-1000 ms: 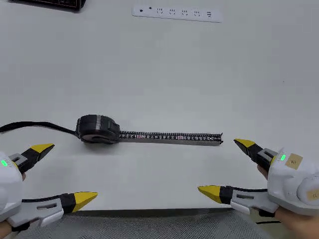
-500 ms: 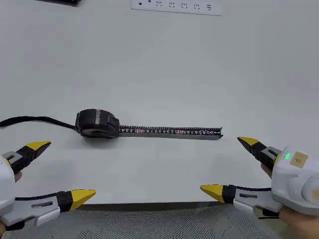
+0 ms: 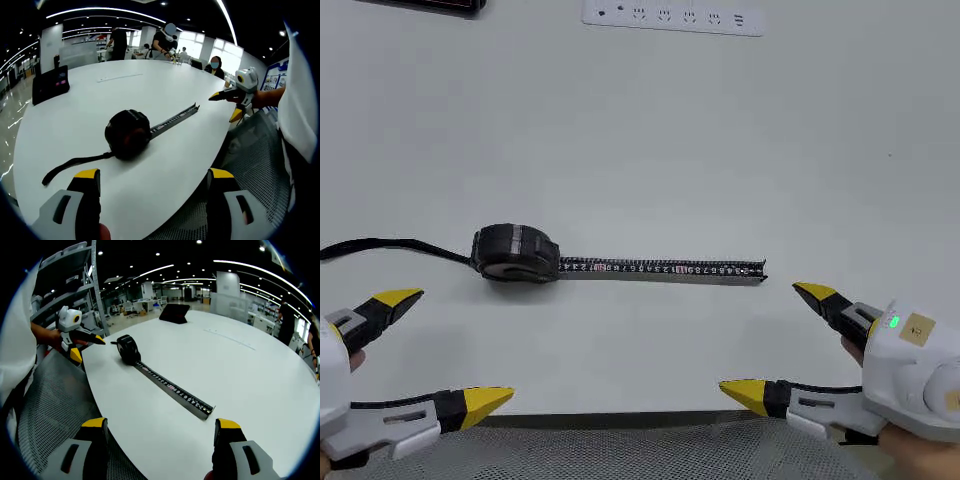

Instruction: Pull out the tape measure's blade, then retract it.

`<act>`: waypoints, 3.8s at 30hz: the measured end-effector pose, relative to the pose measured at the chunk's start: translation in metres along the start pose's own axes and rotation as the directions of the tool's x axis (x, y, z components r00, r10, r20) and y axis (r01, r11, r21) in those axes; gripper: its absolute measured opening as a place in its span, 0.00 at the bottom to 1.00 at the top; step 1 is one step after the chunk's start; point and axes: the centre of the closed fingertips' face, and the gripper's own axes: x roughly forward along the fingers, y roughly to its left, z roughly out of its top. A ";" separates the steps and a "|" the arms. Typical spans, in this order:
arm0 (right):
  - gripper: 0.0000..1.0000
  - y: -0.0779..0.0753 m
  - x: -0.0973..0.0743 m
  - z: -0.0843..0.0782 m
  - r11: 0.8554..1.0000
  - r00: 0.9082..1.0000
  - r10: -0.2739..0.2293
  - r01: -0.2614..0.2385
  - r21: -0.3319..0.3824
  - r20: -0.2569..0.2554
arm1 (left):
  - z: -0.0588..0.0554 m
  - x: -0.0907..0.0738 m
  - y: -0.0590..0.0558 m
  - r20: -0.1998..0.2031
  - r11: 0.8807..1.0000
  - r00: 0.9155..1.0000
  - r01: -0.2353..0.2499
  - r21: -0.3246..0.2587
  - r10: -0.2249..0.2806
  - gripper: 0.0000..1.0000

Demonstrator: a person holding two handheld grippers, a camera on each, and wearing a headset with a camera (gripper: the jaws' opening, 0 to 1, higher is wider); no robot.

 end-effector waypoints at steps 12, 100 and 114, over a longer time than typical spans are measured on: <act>0.87 0.002 0.002 0.000 1.000 1.000 0.005 -0.005 0.004 0.002 | -0.001 0.000 0.000 -0.003 1.000 1.000 -0.004 -0.012 0.004 0.85; 0.81 -0.036 0.016 0.004 1.000 1.000 -0.005 0.005 -0.009 -0.006 | 0.039 0.076 0.029 0.095 0.918 0.972 -0.169 -0.359 0.216 0.80; 0.77 -0.047 0.019 0.006 1.000 1.000 -0.006 0.006 -0.030 -0.012 | 0.037 0.081 0.037 0.073 0.897 0.957 -0.236 -0.373 0.282 0.75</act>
